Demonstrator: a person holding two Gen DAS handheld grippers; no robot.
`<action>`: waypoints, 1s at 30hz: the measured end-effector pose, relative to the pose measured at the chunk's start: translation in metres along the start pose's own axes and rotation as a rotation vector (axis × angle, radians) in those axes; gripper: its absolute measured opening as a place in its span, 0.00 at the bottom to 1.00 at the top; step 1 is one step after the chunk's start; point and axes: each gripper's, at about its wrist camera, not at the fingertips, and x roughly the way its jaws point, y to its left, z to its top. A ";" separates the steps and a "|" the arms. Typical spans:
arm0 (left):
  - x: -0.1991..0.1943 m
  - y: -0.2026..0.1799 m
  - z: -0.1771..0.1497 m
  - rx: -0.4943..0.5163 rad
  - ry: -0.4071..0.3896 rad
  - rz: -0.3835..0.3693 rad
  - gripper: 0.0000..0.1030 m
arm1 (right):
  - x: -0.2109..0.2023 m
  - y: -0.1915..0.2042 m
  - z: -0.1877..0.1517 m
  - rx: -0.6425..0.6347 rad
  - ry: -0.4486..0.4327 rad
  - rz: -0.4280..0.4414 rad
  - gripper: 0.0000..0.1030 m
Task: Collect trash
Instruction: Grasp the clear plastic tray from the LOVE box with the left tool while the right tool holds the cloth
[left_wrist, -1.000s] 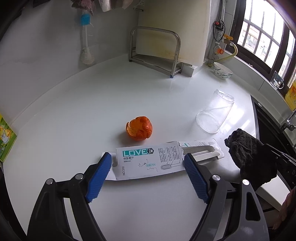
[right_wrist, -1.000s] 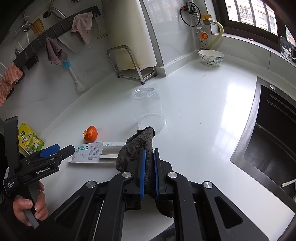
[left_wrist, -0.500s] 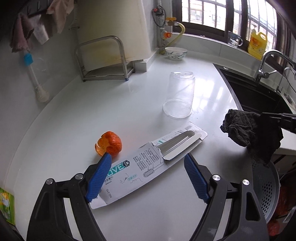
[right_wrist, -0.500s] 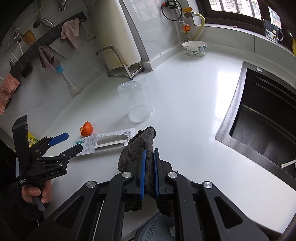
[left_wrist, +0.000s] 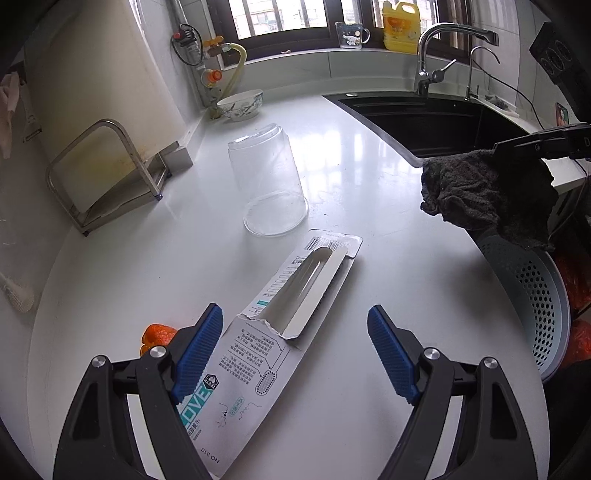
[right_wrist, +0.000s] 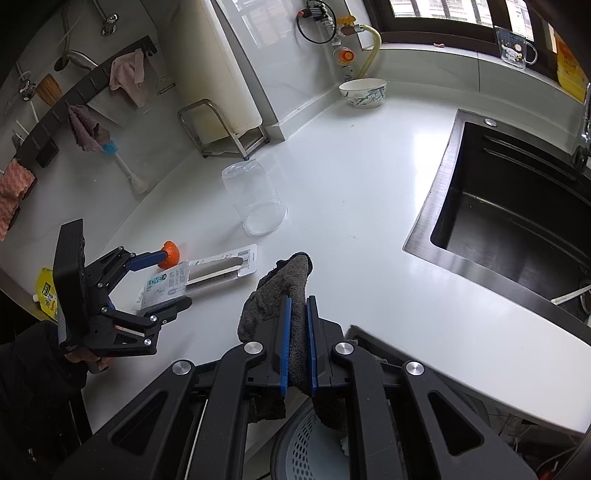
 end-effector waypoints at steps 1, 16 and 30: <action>0.004 0.001 0.000 0.015 0.011 -0.007 0.77 | -0.001 0.000 -0.001 0.004 0.000 -0.001 0.08; 0.027 0.017 -0.017 0.007 0.093 -0.056 0.70 | -0.006 0.003 -0.002 0.011 -0.007 0.010 0.08; 0.004 0.006 -0.020 -0.288 0.120 -0.118 0.10 | -0.003 0.003 -0.004 0.009 -0.005 0.040 0.08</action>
